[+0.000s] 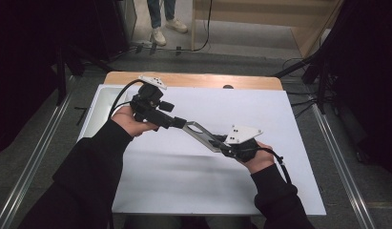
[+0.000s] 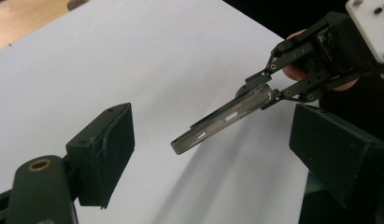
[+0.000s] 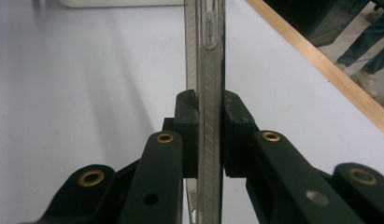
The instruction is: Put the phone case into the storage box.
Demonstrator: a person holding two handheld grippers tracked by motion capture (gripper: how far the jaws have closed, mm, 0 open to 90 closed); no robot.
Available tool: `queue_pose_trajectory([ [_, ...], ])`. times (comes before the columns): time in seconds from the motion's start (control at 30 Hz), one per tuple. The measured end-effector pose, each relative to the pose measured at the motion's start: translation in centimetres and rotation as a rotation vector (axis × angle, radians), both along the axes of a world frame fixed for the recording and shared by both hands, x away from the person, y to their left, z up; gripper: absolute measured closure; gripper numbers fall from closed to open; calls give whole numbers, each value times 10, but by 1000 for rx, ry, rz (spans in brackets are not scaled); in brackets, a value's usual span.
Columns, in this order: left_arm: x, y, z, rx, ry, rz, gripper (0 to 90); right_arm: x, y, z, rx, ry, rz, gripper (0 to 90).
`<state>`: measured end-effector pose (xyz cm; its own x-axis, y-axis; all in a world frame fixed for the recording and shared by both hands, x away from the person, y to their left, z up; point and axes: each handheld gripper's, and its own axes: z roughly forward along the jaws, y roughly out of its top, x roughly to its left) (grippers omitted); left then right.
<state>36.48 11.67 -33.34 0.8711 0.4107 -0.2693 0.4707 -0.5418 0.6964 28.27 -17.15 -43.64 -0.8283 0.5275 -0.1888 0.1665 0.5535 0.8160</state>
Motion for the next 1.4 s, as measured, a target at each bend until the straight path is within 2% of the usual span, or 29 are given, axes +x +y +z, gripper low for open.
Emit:
queue_pose_trajectory([
  [0.07,-1,1,-2,-3,9,-3,140,0,0,0,5,15,-8,775],
  [0.27,-4,5,-10,-17,3,3,140,3,-2,-1,33,55,-10,775],
  [0.67,-14,6,-30,-4,-39,24,141,6,-5,0,75,119,-30,775],
  [0.9,-17,6,-42,-16,-35,37,142,8,-7,0,101,160,-40,775],
  [1.13,-20,7,-53,-34,-43,54,142,11,-10,-2,146,228,-41,775],
  [1.27,-22,7,-58,-37,-65,63,142,11,-11,-3,174,240,-40,776],
  [1.4,-23,6,-63,-53,-71,69,142,11,-15,-7,200,264,-48,775],
])
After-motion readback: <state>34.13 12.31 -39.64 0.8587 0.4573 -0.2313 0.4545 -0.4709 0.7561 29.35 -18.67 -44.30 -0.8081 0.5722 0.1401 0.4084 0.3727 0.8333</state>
